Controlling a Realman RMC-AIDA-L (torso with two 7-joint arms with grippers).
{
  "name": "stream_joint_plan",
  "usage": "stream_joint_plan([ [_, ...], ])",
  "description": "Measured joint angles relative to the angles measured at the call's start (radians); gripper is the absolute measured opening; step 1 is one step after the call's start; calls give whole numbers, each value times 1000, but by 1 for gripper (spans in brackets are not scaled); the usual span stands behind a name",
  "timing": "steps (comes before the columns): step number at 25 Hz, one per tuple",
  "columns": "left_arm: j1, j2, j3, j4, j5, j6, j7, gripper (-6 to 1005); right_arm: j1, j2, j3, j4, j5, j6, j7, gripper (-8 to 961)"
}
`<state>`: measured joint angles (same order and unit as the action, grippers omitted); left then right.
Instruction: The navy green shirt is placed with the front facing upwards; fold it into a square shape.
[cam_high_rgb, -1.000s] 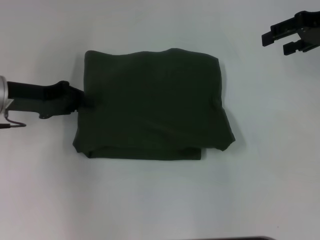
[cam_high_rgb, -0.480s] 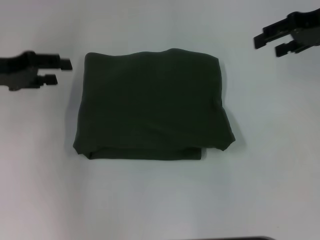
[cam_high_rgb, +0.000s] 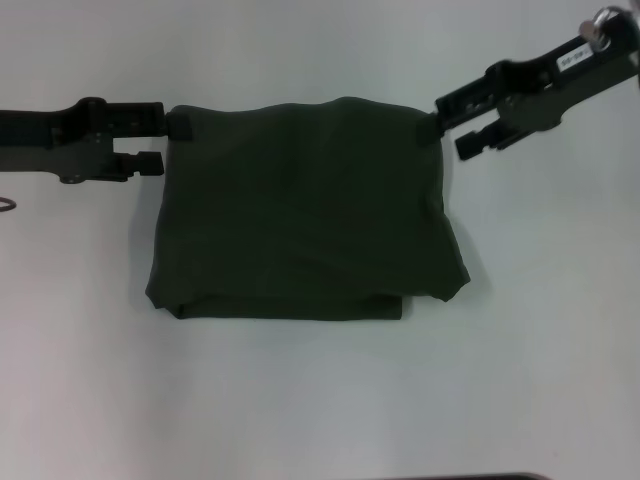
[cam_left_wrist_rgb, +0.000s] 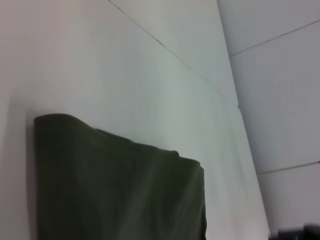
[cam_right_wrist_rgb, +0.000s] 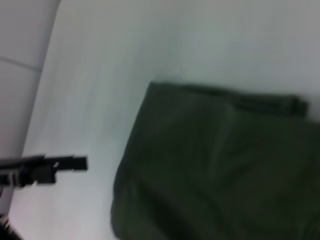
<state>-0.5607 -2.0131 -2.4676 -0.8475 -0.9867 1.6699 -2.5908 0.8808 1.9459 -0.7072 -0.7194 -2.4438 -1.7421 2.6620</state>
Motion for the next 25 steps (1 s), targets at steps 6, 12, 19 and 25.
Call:
stream_joint_plan([
  [6,6,6,-10,1,-1,-27,-7,827,2,8,-4,54,22,-116,-11,821],
  [12,6,4,-10,1,3,-56,-9,828,-34,7,-5,107,20,-123,2,820],
  [19,1,1,-6,10,2,-77,-6,827,-85,67,-50,123,18,28,-11,820],
  [25,-8,-4,1,15,3,-82,-2,827,-91,89,-117,125,18,90,-11,819],
])
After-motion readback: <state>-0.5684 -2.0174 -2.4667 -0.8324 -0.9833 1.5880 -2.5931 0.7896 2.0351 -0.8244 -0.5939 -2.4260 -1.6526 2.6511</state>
